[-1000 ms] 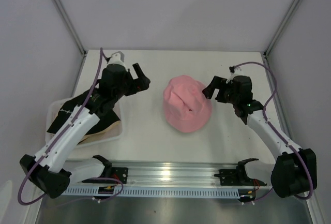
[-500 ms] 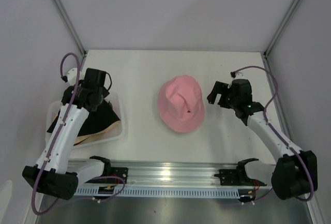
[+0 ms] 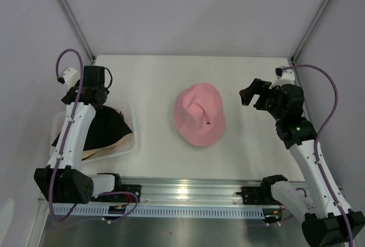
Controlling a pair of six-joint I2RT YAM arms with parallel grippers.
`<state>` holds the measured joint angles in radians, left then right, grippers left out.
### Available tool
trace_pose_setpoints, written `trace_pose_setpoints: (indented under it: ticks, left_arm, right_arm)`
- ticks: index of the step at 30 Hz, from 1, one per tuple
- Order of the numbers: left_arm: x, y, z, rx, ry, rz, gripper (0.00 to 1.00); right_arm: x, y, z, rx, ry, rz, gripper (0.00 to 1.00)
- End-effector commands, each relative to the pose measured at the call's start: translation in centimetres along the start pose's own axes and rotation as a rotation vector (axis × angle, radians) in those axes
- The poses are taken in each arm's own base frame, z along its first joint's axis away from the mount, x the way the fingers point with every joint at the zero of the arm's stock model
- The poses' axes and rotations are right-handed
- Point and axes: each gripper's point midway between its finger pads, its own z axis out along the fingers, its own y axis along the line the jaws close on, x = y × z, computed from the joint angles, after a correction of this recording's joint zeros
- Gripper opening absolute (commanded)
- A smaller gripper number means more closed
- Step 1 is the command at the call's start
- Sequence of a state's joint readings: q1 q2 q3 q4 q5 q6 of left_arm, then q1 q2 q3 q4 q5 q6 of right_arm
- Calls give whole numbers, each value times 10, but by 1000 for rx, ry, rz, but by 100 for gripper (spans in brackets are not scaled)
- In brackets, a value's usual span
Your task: Stack the hats
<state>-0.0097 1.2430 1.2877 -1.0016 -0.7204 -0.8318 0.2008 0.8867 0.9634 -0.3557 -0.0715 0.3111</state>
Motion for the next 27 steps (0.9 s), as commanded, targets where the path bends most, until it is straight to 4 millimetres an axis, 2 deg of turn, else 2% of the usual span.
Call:
trace_pose_setpoints:
  ticks: [1, 2, 4, 6, 11, 12, 13, 15, 16, 17, 18, 19, 22, 23, 25, 27]
  left_arm:
    - [-23, -29, 9, 103, -54, -46, 90]
    - [-17, -34, 16, 91, -33, -33, 89]
    - [-5, -33, 23, 50, 17, -3, 88]
    - [16, -28, 38, -25, 73, 38, 89]
    - [40, -24, 57, -103, 129, 79, 89]
    - [42, -23, 60, -113, 133, 83, 84]
    - [43, -23, 60, -120, 131, 76, 69]
    - [41, -23, 60, -120, 127, 69, 54]
    - [38, -22, 58, -114, 123, 59, 37]
    - [37, -22, 56, -107, 121, 57, 30]
    - [34, -23, 54, -95, 115, 53, 13]
    - [31, -23, 49, -79, 107, 51, 2]
    - [25, -25, 36, -9, 119, 71, 1]
    - [16, -27, 23, 53, 104, 55, 1]
    - [9, -43, -5, 231, 111, 99, 1]
    - [-29, -55, -55, 460, 4, 55, 1]
  right_arm:
    - [10, 0, 2, -10, 49, -14, 99]
    - [10, 0, 3, -13, 52, -14, 99]
    - [9, 2, 4, -18, 52, -11, 99]
    - [7, 3, 4, -18, 46, -14, 99]
    - [4, 2, 4, -15, 48, -20, 100]
    - [3, 2, 4, -13, 47, -25, 99]
    - [1, 4, 3, -15, 41, -27, 99]
    - [-1, 2, 2, -9, 37, -29, 99]
    - [-2, 3, 2, -8, 35, -29, 100]
    - [-3, 3, 1, -9, 32, -29, 99]
    - [-4, 3, 1, -10, 30, -29, 99]
    - [-5, 4, 1, -10, 28, -28, 99]
    - [-7, 4, 0, -10, 25, -28, 99]
    - [-10, 5, -1, -11, 19, -28, 100]
    - [-13, 7, -2, -15, 15, -29, 99]
    - [-22, 11, -5, -24, -1, -27, 99]
